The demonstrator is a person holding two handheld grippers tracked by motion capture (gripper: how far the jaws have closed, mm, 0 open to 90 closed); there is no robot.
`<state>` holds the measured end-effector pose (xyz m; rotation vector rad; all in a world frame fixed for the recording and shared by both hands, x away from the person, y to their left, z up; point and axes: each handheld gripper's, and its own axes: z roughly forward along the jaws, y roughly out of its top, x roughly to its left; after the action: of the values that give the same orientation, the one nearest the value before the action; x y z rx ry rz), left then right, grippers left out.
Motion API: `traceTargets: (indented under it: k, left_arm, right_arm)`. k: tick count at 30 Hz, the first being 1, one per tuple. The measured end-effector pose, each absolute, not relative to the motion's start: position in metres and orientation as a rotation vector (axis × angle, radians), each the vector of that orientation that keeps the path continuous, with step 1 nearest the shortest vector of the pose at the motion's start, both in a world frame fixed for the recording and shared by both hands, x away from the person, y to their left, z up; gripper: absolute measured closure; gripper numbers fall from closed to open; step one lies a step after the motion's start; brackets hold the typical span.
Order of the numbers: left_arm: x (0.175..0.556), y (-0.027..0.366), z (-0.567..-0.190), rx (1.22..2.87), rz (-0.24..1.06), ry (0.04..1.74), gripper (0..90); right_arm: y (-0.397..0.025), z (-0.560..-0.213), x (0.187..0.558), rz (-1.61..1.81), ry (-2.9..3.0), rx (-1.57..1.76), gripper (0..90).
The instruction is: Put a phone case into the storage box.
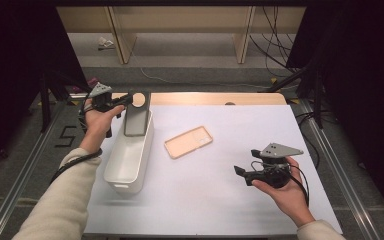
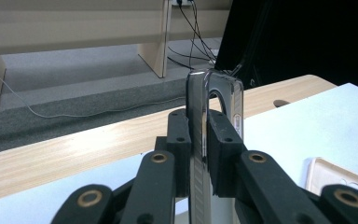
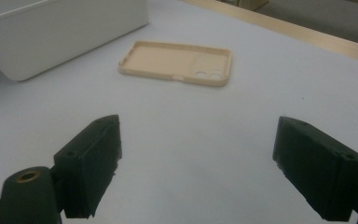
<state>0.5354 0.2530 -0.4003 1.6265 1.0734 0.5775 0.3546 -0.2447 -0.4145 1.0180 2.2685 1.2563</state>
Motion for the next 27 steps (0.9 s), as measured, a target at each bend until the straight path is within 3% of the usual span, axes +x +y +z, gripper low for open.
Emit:
traceTargets:
  k: [27]
  left_arm:
    - [0.5409,0.2544,-0.4043,1.695,0.611,1.133,77.5]
  right_arm:
    - [-0.2439,-0.4151,0.3545,1.256,2.272,1.015,16.2]
